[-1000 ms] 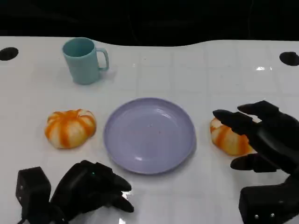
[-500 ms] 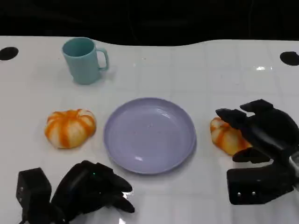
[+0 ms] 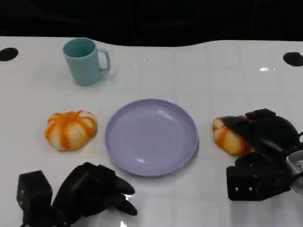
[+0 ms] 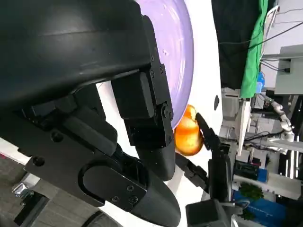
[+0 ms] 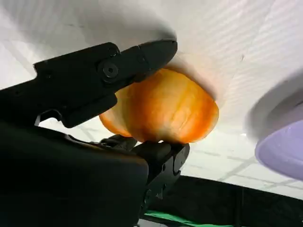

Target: Grasp the bread from the table and place it into the plate.

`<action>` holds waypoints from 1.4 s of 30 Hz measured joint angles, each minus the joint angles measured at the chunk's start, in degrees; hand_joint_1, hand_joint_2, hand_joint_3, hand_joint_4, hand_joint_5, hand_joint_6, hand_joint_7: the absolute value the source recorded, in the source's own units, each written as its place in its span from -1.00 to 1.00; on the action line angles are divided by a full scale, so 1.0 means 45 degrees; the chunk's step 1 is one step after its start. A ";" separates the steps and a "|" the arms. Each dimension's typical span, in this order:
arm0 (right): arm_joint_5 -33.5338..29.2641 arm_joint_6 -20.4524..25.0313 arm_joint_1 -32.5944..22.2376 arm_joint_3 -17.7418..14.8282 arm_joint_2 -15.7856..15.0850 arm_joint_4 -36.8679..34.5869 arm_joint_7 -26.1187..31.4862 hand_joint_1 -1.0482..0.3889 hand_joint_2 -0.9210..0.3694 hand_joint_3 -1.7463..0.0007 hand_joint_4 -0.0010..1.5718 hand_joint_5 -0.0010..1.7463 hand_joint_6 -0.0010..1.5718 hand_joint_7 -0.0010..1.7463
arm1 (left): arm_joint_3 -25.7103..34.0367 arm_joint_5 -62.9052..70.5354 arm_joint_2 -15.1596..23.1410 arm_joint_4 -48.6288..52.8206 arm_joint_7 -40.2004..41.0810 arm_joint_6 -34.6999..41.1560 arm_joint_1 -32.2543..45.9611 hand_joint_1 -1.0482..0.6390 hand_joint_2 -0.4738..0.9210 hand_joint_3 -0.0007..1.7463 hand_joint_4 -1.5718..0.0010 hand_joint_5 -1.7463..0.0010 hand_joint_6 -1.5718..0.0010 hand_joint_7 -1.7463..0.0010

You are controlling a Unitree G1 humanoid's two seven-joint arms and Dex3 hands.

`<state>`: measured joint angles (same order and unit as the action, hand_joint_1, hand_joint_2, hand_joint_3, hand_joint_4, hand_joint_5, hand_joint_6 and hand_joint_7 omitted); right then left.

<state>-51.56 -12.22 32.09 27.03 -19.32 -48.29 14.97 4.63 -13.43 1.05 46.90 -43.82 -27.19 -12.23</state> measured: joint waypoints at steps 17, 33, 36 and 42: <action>0.0073 -0.2799 0.0758 0.0903 0.0272 -0.2960 0.5847 0.25 -0.35 -0.03 0.12 1.00 -0.17 1.00 | -0.0029 -0.0003 -0.0038 -0.0056 -0.0003 0.0005 0.0018 -1.00 0.77 -1.00 -1.00 0.79 -0.97 0.99; 0.0632 -0.4542 0.1116 0.0720 0.0306 -0.1249 0.7131 0.25 -0.03 -0.58 0.24 1.00 -0.08 1.00 | -0.0116 0.0062 -0.0066 -0.0098 0.0116 0.0000 0.0020 -1.00 0.80 -0.99 -1.00 0.77 -0.98 0.99; 0.0688 -0.4692 0.1113 0.0650 0.0303 -0.0551 0.6816 0.26 0.01 -0.57 0.25 1.00 -0.07 1.00 | -0.0141 0.0070 -0.0079 -0.0125 0.0116 -0.0005 0.0037 -1.00 0.80 -1.00 -0.99 0.77 -0.97 1.00; 0.0955 -0.4619 0.1116 0.0422 0.0469 0.0505 0.5790 0.29 0.07 -0.64 0.25 1.00 -0.04 1.00 | -0.0169 0.0047 -0.0085 -0.0230 0.0114 0.0020 0.0085 -1.00 0.79 -1.00 -0.99 0.79 -0.96 1.00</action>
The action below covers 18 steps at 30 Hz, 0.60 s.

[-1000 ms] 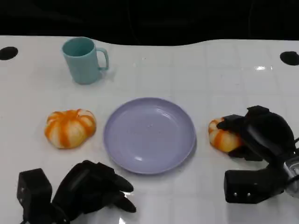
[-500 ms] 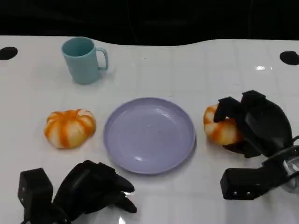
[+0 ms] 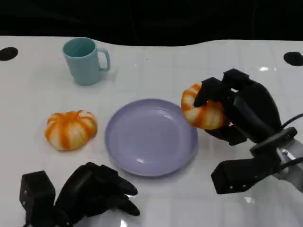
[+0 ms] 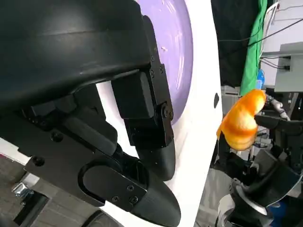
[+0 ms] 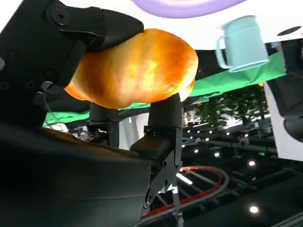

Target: Grasp the bread from the table and place it into the plate.

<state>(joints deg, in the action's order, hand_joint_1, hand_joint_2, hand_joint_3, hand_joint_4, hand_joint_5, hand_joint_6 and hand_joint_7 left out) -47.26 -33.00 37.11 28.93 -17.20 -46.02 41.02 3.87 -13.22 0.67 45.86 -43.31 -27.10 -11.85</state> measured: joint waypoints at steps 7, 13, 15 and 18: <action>0.0192 -0.0032 0.0089 0.0003 0.0661 0.0172 -0.1108 0.27 0.05 -0.68 0.25 1.00 -0.05 1.00 | 0.0016 0.0000 0.0030 0.0102 0.0000 -0.0001 -0.0001 -1.00 0.79 -1.00 -0.99 0.79 -0.97 0.99; 0.0471 -0.0332 0.0656 0.0041 0.1343 -0.0223 -0.2112 0.25 0.01 -0.64 0.23 1.00 -0.06 1.00 | 0.0017 -0.0006 0.0043 0.0051 -0.0001 -0.0001 0.0039 -1.00 0.78 -1.00 -1.00 0.79 -0.97 0.99; 0.0538 -0.0378 0.0851 0.0058 0.1678 -0.0584 -0.2307 0.26 0.01 -0.63 0.23 1.00 -0.05 1.00 | 0.0011 -0.0008 0.0043 0.0033 -0.0002 0.0000 0.0044 -1.00 0.79 -1.00 -1.00 0.79 -0.97 0.99; 0.0556 -0.0396 0.0936 0.0137 0.2047 -0.1042 -0.2402 0.26 -0.02 -0.60 0.23 1.00 -0.05 1.00 | 0.0001 -0.0008 0.0043 0.0017 -0.0002 -0.0001 0.0052 -1.00 0.79 -1.00 -1.00 0.79 -0.97 0.99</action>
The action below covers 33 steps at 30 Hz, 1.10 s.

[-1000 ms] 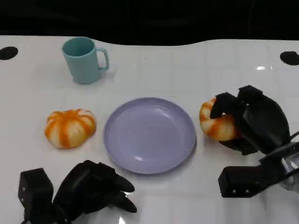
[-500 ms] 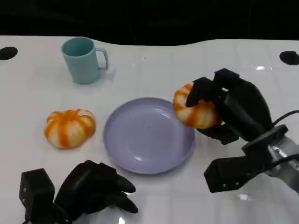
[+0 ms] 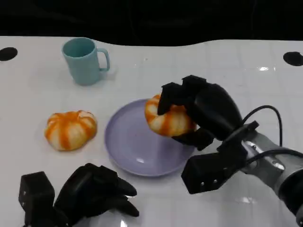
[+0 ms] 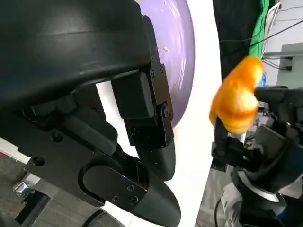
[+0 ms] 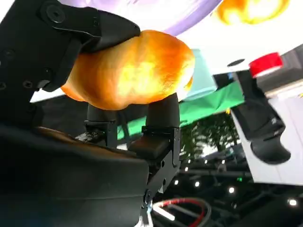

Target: Grasp the bread from the table and place it into the plate.

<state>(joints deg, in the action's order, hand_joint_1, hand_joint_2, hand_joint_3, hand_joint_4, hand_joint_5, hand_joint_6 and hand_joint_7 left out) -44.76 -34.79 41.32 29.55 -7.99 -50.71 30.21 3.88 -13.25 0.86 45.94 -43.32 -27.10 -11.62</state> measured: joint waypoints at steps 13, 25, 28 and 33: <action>0.0466 0.0100 0.0542 0.0234 0.0785 -0.1671 -0.1229 0.13 -0.38 -0.08 -0.02 0.66 0.01 0.15 | -0.0053 -0.0038 -0.0003 -0.0325 -0.0004 0.0019 0.0272 -1.00 0.79 -1.00 -0.99 0.79 -0.96 1.00; 0.1212 0.0981 0.0552 0.0218 0.0673 -0.1403 -0.4960 -0.57 -1.00 0.69 -0.81 -0.46 -0.61 -0.97 | -0.0076 -0.0041 -0.0004 -0.0376 -0.0005 0.0041 0.0294 -1.00 0.78 -1.00 -1.00 0.81 -0.96 1.00; 0.1226 0.1321 0.0524 0.0222 0.0625 -0.0983 -0.5374 -0.72 -1.00 0.63 -0.95 -0.50 -0.77 -1.00 | -0.0078 -0.0045 -0.0008 -0.0383 -0.0005 0.0111 0.0295 -1.00 0.77 -1.00 -1.00 0.81 -0.96 1.00; 0.1230 0.1714 0.0121 0.0225 0.0255 0.0246 -0.5851 -0.84 -1.00 0.58 -1.00 -0.59 -0.90 -1.00 | -0.0078 -0.0053 -0.0014 -0.0414 -0.0006 0.0216 0.0307 -0.98 0.77 -1.00 -1.00 0.81 -0.95 1.00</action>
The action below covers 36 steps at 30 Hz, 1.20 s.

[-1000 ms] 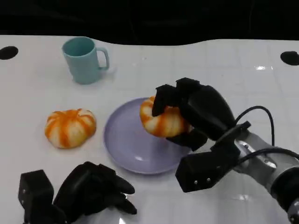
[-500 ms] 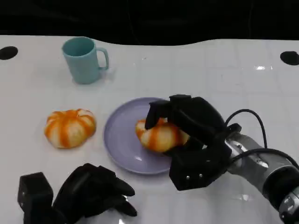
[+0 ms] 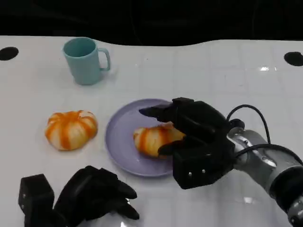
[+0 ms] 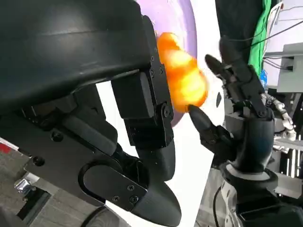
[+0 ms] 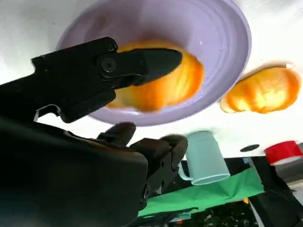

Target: Grasp the bread from the table and place it into the plate.

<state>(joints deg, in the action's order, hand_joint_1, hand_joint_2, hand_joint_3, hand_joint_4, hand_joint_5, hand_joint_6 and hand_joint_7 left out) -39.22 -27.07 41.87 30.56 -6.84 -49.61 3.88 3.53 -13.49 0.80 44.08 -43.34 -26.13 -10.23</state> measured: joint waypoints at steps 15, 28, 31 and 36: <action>0.2301 0.0369 -0.2826 -0.1311 -0.1451 0.4569 -0.2710 -0.75 -1.00 0.63 -0.86 -0.48 -0.78 -0.94 | -0.0016 -0.0023 -0.0067 -0.0113 0.0002 0.0120 0.0027 -1.00 0.78 -1.00 -1.00 0.81 -0.95 1.00; 0.6385 -0.0329 -0.6478 -0.3313 -0.1530 0.7228 -0.3721 -0.26 -1.00 0.72 -0.22 0.87 -0.36 0.10 | -0.0093 0.0036 -0.0091 -0.0379 0.0008 0.0229 0.0125 -1.00 0.79 -0.99 -1.00 0.81 -0.96 0.99; 0.7406 -0.0128 -0.7161 -0.3573 -0.1517 0.7852 -0.4297 -0.26 -1.00 0.70 -0.20 0.98 -0.43 0.48 | -0.0088 0.0036 -0.0093 -0.0377 0.0009 0.0224 0.0125 -1.00 0.78 -1.00 -1.00 0.81 -0.96 1.00; 0.8733 0.0359 -0.8146 -0.3930 -0.1458 0.8449 -0.5156 -0.24 -1.00 0.76 -0.31 1.00 -0.48 0.89 | -0.0085 0.0032 -0.0104 -0.0375 0.0008 0.0222 0.0121 -1.00 0.79 -1.00 -1.00 0.82 -0.96 1.00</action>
<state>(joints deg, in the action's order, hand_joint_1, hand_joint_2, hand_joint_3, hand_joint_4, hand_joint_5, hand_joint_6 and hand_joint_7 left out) 0.08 -25.46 5.21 12.88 -13.40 -11.59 -19.32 3.15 -13.35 0.33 42.39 -43.31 -25.13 -9.69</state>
